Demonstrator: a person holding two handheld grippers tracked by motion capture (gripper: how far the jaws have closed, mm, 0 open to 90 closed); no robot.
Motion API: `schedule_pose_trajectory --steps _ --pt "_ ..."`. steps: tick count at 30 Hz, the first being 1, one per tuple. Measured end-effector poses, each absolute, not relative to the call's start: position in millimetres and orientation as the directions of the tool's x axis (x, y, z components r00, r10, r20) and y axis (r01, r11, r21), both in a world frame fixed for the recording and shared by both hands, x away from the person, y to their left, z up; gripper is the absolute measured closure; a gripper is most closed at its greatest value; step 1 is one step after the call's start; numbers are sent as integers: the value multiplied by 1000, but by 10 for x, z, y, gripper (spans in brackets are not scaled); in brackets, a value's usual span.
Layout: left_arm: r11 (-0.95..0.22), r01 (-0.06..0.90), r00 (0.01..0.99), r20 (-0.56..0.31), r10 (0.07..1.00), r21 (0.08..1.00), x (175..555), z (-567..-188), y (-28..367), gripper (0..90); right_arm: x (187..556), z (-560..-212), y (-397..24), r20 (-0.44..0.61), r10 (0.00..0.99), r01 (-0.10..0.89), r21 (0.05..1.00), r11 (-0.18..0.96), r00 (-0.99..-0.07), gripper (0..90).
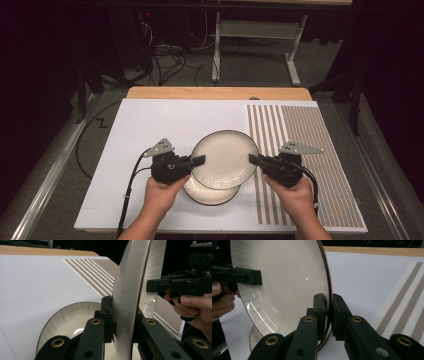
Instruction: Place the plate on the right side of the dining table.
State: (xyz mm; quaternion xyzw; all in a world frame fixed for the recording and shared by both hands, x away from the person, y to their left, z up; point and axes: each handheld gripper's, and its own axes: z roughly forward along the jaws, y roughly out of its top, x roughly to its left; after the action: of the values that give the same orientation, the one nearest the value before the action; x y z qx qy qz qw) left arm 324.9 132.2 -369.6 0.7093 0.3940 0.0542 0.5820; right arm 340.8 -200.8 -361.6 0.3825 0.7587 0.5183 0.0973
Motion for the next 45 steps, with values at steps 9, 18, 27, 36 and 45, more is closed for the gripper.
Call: schedule_pose_trajectory --steps 9,18,27,36,45 --pt "-51 491 704 -361 612 870 3386 -3651 968 789 3398 -3611 -2353 238 719 471 871 139 -653 854" --pt "-102 519 724 -373 581 849 3618 -3653 510 775 3390 -3624 -2766 241 761 481 871 105 -602 858" --pt "-150 527 740 -366 564 836 3777 -3669 63 765 3366 -3659 -3178 256 798 492 869 58 -546 861" --pt "-191 534 752 -360 552 824 3937 -3734 -295 750 3347 -3716 -3483 259 835 501 865 23 -486 866" --pt "-210 552 746 -365 557 807 4052 -3796 -536 735 3358 -3770 -3667 260 863 512 859 -2 -432 865"
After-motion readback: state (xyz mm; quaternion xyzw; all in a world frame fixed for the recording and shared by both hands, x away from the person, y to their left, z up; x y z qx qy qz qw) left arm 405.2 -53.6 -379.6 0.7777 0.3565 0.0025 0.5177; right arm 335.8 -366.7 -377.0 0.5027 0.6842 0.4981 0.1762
